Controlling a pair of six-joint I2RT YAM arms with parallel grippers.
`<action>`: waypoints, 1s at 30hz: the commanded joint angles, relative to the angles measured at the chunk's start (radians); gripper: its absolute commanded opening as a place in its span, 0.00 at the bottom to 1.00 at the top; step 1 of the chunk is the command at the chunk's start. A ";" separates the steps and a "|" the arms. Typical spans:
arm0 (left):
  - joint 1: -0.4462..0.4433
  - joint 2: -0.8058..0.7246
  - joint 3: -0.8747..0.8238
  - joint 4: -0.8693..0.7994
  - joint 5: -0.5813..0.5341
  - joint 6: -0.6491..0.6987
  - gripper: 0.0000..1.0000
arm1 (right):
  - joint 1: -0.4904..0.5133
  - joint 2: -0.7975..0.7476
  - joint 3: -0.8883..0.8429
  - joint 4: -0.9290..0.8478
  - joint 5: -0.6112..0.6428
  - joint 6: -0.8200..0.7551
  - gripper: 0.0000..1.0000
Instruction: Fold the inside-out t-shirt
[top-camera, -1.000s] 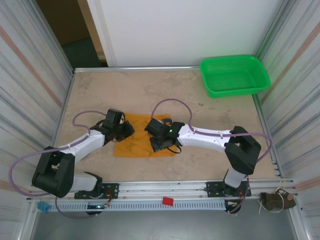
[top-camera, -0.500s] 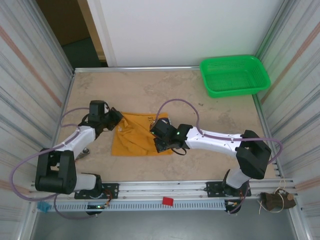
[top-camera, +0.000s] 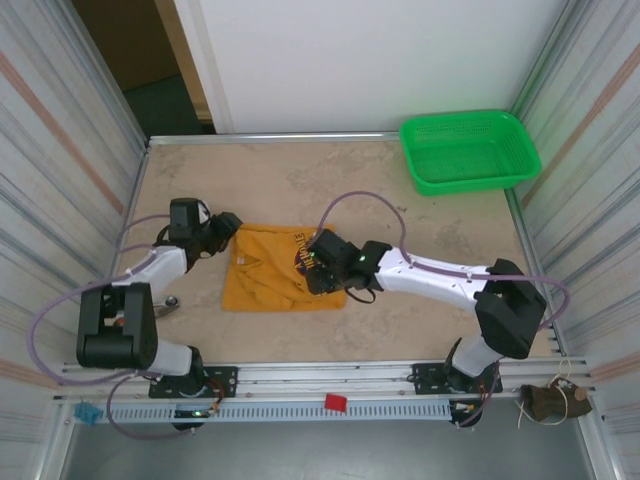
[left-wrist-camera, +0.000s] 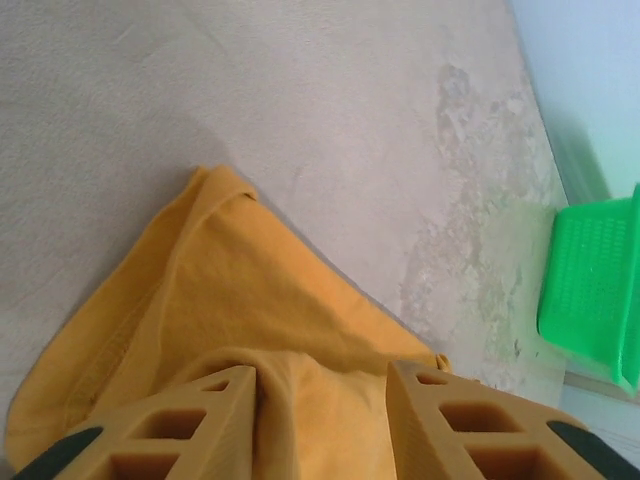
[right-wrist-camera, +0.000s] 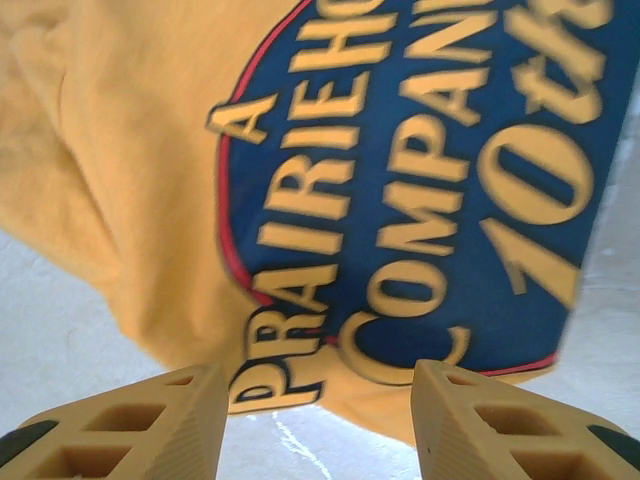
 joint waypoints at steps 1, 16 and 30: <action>-0.013 -0.163 -0.040 -0.136 -0.052 0.072 0.42 | -0.104 -0.070 -0.001 -0.018 -0.022 0.006 0.50; -0.311 -0.330 -0.200 -0.283 -0.235 0.126 0.44 | -0.263 0.173 -0.014 0.115 -0.186 0.088 0.59; -0.411 -0.046 -0.131 -0.169 -0.362 0.172 0.43 | -0.255 0.186 -0.084 0.186 -0.179 0.153 0.44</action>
